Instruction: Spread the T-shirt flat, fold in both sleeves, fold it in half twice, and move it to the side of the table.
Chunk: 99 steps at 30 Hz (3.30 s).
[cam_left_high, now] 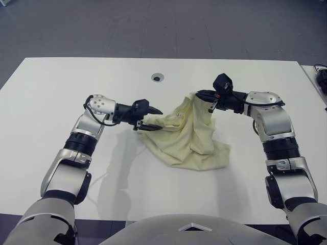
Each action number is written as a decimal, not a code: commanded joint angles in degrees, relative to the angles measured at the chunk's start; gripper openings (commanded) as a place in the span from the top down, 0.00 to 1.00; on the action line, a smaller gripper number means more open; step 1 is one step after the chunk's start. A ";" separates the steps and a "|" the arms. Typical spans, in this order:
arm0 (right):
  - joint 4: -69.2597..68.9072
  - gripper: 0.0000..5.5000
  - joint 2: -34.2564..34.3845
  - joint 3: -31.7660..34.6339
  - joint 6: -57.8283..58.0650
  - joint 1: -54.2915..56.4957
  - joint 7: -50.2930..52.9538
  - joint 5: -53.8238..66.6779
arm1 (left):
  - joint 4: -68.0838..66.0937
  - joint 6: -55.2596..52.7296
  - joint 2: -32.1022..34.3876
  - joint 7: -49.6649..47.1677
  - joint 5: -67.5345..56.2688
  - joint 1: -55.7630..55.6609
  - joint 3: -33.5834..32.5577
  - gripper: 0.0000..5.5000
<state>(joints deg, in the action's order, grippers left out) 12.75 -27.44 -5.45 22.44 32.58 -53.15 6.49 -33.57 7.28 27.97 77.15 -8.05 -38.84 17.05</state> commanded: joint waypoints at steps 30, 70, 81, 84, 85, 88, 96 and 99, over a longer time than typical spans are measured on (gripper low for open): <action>34.42 1.00 -1.94 -0.64 -31.34 22.57 11.76 -10.93 | -27.82 4.76 -0.57 -21.12 18.01 -26.59 -1.65 1.00; -38.77 1.00 -41.95 2.92 -14.84 -39.74 -12.40 5.70 | 68.53 -11.77 30.96 -11.48 13.23 39.80 0.51 1.00; -52.71 1.00 -44.00 0.99 2.24 -51.98 -13.52 1.88 | 76.88 -23.12 33.05 -9.27 14.40 49.89 -1.01 1.00; -57.26 0.95 -45.28 4.93 7.81 -51.81 -15.49 6.53 | 77.55 -25.90 32.08 -9.42 10.01 49.63 -3.76 0.90; -57.96 0.94 -45.46 6.82 9.44 -50.87 -16.17 8.65 | 77.58 -27.33 31.25 -9.41 7.49 48.95 -5.13 0.88; -57.73 0.84 -46.34 13.09 11.83 -47.34 -19.03 14.34 | 77.15 -31.45 29.79 -8.41 -1.86 45.52 -10.14 0.77; -41.18 0.59 -33.71 4.65 12.72 -20.57 -6.82 12.65 | 52.32 -26.62 19.67 -22.11 5.79 21.52 -5.56 0.51; -27.97 0.49 -24.34 -3.57 6.48 -12.04 0.26 3.64 | 35.38 -14.66 14.30 -30.50 17.28 13.48 0.95 0.41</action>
<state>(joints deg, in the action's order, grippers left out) -23.30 -57.49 -3.87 32.91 15.08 -56.98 15.33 12.63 -15.25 45.69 51.52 2.18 -20.26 13.56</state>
